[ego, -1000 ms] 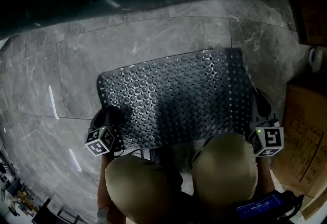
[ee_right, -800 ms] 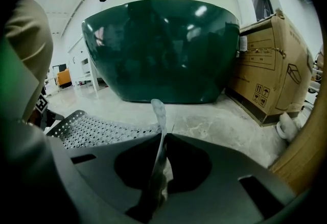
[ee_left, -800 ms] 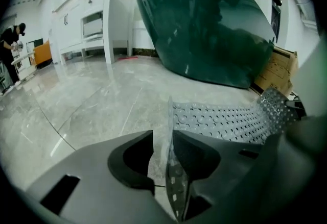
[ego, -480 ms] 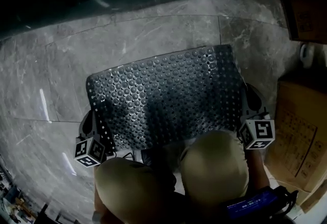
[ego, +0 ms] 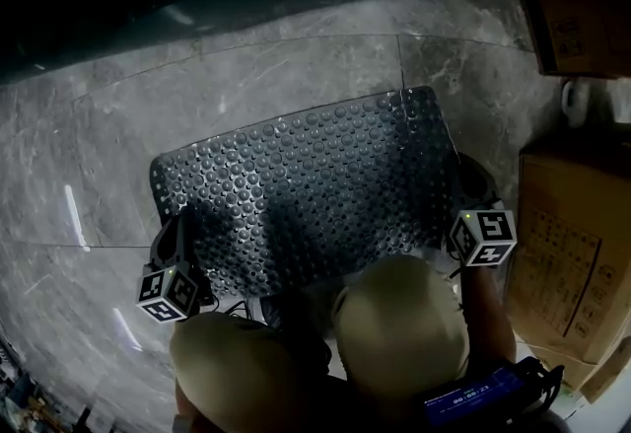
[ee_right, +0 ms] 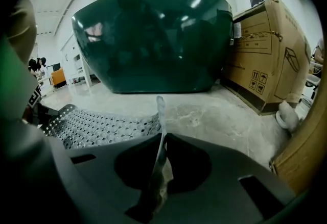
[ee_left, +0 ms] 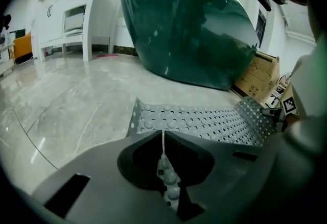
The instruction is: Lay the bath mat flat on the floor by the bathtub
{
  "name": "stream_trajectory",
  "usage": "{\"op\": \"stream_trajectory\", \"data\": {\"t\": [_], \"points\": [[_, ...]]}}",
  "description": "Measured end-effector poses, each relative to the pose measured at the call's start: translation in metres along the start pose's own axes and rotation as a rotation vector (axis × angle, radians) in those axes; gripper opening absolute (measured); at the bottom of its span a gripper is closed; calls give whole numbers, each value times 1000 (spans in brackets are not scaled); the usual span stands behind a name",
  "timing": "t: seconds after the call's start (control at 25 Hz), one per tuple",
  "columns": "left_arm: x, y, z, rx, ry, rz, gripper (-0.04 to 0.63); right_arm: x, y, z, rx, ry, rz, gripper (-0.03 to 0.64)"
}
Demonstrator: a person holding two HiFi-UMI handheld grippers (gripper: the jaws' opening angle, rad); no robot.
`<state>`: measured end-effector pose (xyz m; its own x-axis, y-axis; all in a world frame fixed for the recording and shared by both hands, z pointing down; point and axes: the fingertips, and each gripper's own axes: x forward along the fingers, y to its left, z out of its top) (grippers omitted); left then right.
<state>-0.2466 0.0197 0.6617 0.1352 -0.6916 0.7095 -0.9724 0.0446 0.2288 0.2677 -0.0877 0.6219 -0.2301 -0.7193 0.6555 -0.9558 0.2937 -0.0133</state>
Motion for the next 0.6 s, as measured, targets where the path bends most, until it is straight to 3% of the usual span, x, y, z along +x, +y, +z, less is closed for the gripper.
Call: {"op": "stream_trajectory", "data": {"t": [0.6], "points": [[7, -8, 4, 26, -9, -16, 37, 35, -40, -32, 49, 65, -5, 32]]}}
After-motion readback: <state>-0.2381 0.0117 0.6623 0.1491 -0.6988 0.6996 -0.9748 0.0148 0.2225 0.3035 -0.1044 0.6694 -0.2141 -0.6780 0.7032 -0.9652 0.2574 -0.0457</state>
